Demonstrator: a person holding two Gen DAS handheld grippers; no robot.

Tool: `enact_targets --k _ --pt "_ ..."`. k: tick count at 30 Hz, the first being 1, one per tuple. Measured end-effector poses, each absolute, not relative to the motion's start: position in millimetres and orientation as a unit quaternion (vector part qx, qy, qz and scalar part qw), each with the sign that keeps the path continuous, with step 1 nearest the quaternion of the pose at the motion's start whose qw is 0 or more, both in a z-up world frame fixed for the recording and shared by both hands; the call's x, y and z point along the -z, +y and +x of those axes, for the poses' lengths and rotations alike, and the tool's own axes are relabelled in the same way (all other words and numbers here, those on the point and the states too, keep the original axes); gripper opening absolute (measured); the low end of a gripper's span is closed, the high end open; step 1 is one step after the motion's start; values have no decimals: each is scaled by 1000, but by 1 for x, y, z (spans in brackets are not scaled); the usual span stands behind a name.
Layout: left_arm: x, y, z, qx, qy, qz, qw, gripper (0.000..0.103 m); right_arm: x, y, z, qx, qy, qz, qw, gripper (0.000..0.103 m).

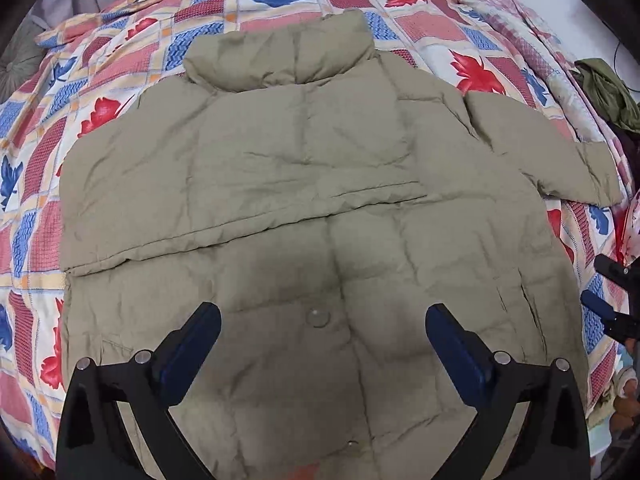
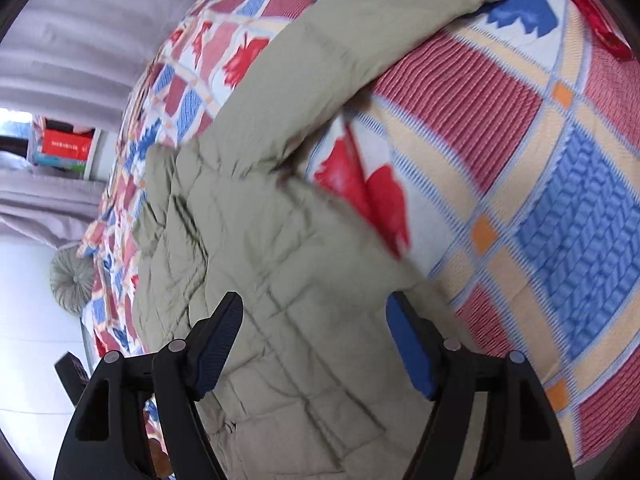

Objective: Fold large clothes

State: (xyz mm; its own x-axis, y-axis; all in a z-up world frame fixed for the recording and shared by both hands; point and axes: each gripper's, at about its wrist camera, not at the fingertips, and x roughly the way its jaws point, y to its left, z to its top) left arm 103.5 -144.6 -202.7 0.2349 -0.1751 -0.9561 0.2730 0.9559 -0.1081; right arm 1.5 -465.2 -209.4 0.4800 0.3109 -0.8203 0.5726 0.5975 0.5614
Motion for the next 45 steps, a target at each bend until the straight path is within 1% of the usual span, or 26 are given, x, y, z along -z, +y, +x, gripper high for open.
enact_targets --k 1,2,7,14,17,23,28,29,30,31,32,33,36,41,45 --pt "203 -154 103 142 601 51 785 102 209 -474 0 93 498 442 740 82" --pt "204 -161 102 141 600 57 786 102 209 -489 0 102 492 445 741 83" --pt "213 -188 108 138 614 47 776 102 216 -554 -1 126 448 503 728 84" --pt "223 -221 104 139 628 38 765 102 244 -645 15 151 382 592 694 84" --pt "225 -237 102 137 632 41 762 102 250 -670 27 155 346 617 690 84" --pt "226 -254 105 129 636 38 760 102 263 -710 52 173 319 633 684 84" --pt "224 -262 113 131 635 39 761 102 263 -730 62 159 281 666 673 84" --pt "223 -264 116 131 634 38 761 102 265 -732 64 150 276 678 664 82" --pt "222 -263 117 131 634 37 761 102 268 -733 65 143 275 692 653 77" --pt "221 -262 119 131 633 35 762 102 271 -732 66 135 271 705 641 47" --pt "220 -261 121 131 632 33 764 102 275 -732 68 126 271 717 629 8" --pt "219 -258 122 130 630 30 765 102 278 -730 70 123 276 724 620 5" --pt "213 -247 127 125 622 20 773 102 265 -724 74 121 270 711 638 5" --pt "206 -217 140 110 609 6 785 102 218 -700 103 54 262 675 688 5" --pt "202 -185 149 89 603 -14 793 102 177 -659 136 6 282 622 730 5"
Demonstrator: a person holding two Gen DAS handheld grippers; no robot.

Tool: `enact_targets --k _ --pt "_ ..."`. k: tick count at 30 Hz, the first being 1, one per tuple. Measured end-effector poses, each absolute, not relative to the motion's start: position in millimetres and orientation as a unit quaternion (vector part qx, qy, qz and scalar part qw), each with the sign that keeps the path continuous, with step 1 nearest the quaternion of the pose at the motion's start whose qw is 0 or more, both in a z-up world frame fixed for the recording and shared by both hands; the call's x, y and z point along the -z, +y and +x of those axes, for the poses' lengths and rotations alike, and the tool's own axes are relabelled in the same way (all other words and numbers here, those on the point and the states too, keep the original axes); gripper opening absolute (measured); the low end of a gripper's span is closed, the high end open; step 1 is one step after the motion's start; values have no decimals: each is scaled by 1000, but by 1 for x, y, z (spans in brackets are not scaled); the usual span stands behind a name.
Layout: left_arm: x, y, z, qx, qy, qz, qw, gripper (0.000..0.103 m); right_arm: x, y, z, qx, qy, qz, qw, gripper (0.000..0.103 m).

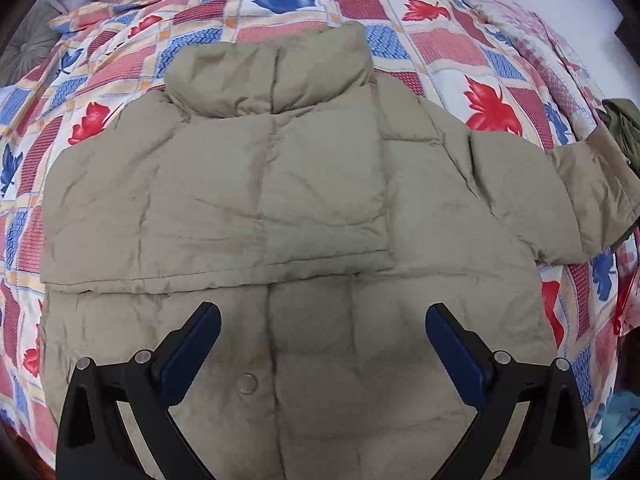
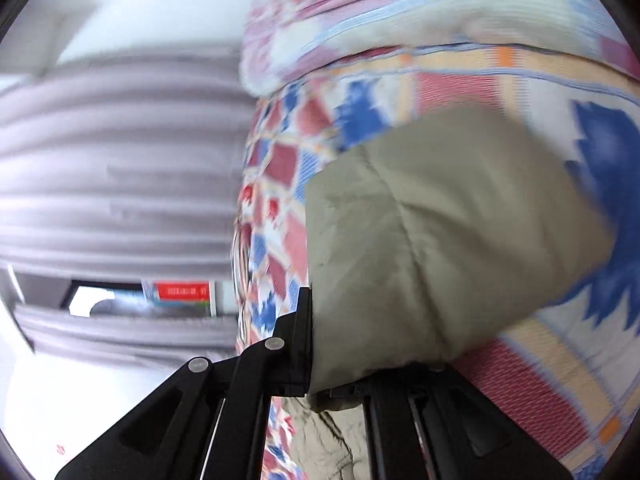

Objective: Fold large clothes

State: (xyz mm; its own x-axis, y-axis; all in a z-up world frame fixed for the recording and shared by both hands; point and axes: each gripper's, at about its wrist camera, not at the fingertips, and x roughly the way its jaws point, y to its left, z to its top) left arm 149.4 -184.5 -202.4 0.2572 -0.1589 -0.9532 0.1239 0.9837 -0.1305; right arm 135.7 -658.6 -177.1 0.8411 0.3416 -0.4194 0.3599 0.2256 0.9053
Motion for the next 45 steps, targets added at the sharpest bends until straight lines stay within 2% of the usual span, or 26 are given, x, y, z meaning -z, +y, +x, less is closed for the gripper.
enact_targets --k 5,8,11,15,19,25,29,30,31,32,34,38,45 --pt "196 -143 158 69 590 -32 804 102 132 -574 183 -58 317 537 779 5" --pt "194 -111 163 53 580 -41 812 102 106 -497 209 -88 358 423 828 5" --pt "195 -79 166 33 575 -55 816 102 103 -421 221 -119 394 337 846 5" --pt "200 -39 165 14 575 -64 816 102 127 -341 227 -147 438 291 838 5" --pt "205 -9 162 1 574 -59 817 102 174 -284 223 -140 492 251 822 5" --pt "212 17 162 4 578 -65 814 102 244 -267 205 -76 558 285 776 5" --pt "213 19 166 13 579 -70 812 102 250 -277 200 -51 564 325 758 8" --pt "212 18 167 16 579 -73 812 102 249 -278 199 -47 565 329 755 10" --pt "211 17 168 19 578 -75 812 102 246 -278 198 -45 565 332 754 21" --pt "211 15 171 25 578 -78 812 102 241 -278 196 -47 564 335 753 48" --pt "210 11 175 33 577 -79 812 102 230 -280 189 -59 553 345 756 81" --pt "211 5 187 52 571 -83 815 102 209 -293 166 -46 534 359 764 81" --pt "211 11 200 109 546 -135 819 102 210 -340 169 -8 497 441 747 81"
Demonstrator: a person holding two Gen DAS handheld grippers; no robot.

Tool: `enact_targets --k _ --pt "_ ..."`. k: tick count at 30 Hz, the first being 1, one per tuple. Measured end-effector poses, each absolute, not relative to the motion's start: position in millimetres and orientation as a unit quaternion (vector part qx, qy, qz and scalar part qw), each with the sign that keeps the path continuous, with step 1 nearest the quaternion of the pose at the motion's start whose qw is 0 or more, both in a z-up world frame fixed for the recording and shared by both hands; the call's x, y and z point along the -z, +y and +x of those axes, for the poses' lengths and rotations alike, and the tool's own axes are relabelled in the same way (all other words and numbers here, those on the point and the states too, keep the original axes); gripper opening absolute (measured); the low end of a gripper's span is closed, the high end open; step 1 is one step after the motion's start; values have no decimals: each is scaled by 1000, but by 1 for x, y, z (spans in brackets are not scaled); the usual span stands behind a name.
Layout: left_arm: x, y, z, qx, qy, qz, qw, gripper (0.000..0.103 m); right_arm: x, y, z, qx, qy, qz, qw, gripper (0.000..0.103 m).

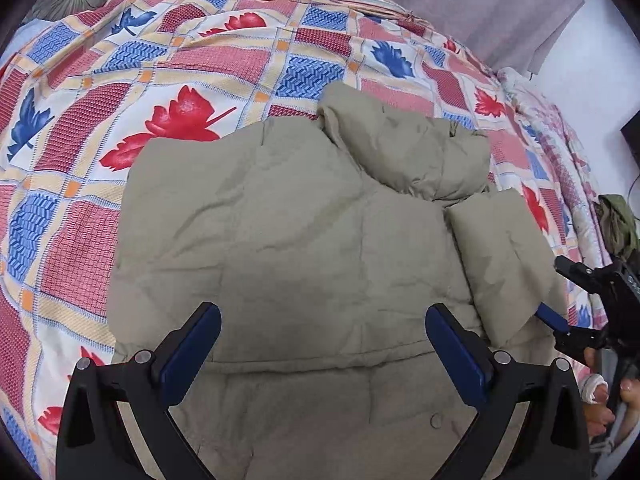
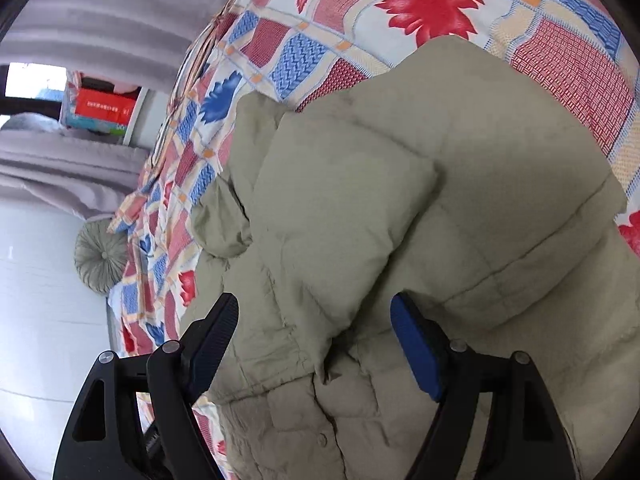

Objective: Fold large clothes

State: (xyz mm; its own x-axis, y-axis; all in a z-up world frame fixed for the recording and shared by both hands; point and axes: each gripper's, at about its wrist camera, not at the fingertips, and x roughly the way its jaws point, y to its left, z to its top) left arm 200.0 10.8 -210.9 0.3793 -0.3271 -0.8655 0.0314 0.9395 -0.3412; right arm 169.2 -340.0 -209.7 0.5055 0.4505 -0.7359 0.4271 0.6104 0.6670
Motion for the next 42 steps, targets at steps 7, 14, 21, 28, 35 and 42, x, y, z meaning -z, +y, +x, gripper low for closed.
enact_targets --k 7,14,21,28,35,42 --pt "208 37 210 152 546 -178 804 102 197 -324 204 -37 487 424 763 10" --pt "218 62 212 177 558 -256 769 102 178 -211 213 -136 524 234 807 10" --pt "222 54 218 216 551 -319 740 102 215 -162 197 -154 582 176 779 27" --pt "234 18 230 226 574 -286 733 102 208 -212 177 -142 577 242 767 80" --pt "263 -25 252 209 611 -249 722 45 230 -346 143 -31 551 420 721 80" --pt "227 -31 246 194 560 -239 769 10 232 -408 146 11 517 468 717 80"
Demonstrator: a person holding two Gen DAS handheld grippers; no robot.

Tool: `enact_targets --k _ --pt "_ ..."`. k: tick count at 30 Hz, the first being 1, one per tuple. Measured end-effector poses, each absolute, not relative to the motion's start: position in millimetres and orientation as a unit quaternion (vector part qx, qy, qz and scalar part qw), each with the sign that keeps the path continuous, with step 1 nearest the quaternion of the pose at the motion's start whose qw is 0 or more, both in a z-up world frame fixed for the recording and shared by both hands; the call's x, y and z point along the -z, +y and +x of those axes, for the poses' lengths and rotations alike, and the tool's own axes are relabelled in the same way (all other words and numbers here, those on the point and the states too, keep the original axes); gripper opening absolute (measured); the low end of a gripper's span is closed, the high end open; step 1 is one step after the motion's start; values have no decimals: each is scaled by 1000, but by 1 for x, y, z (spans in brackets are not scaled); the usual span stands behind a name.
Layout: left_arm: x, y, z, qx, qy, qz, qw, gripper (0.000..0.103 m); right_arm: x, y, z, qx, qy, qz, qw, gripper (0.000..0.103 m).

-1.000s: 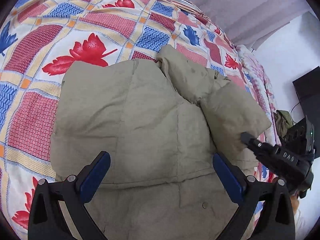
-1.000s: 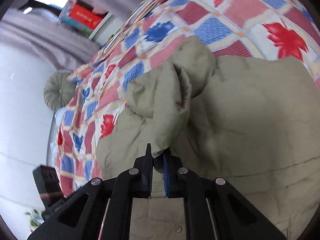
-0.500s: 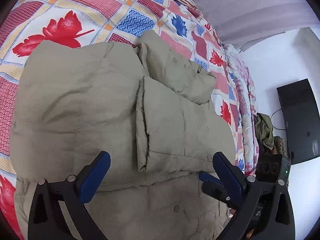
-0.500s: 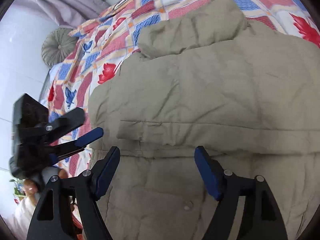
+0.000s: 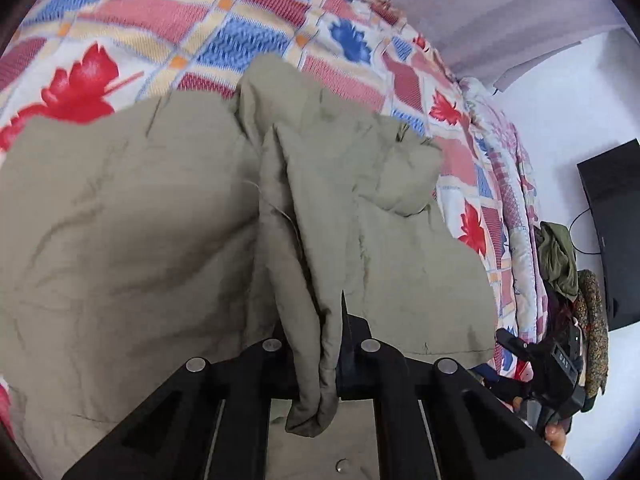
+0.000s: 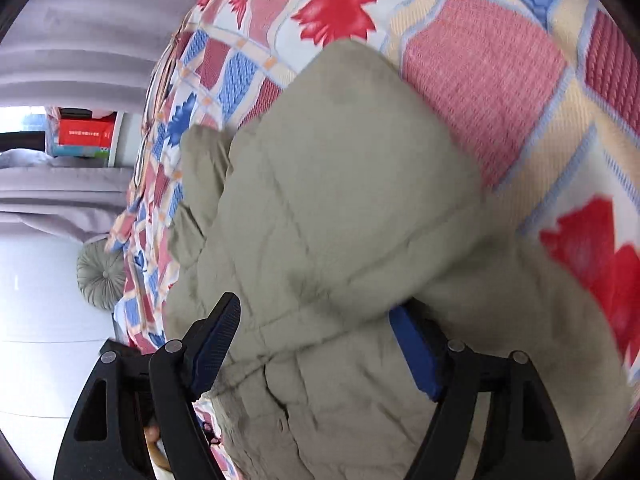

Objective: Fold large clothes

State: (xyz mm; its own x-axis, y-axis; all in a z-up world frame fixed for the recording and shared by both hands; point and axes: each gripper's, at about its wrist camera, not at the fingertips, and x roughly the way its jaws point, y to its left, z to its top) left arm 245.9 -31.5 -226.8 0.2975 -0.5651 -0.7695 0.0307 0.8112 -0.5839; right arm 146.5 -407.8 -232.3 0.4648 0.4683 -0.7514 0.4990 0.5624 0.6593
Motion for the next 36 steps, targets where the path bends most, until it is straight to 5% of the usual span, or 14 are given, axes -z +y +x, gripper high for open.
enact_targets --k 7,13,27,28,29,31,36 --pt "235 -24 235 181 574 -195 774 10 204 -444 167 24 474 462 750 79" --pt "269 -24 230 160 596 -160 771 11 248 -441 167 44 527 423 736 73" --pt "200 12 233 108 553 -70 823 15 196 -414 128 -6 571 345 744 74" --pt "196 10 234 114 550 -67 824 15 188 -413 124 -14 565 339 752 67" --pt "193 5 236 123 547 -63 826 15 177 -415 123 -13 553 327 766 41" --pt "190 -8 240 132 541 -58 828 15 164 -427 133 23 536 303 788 23" --pt "216 -47 243 102 550 2 829 15 183 -458 167 64 521 342 779 21"
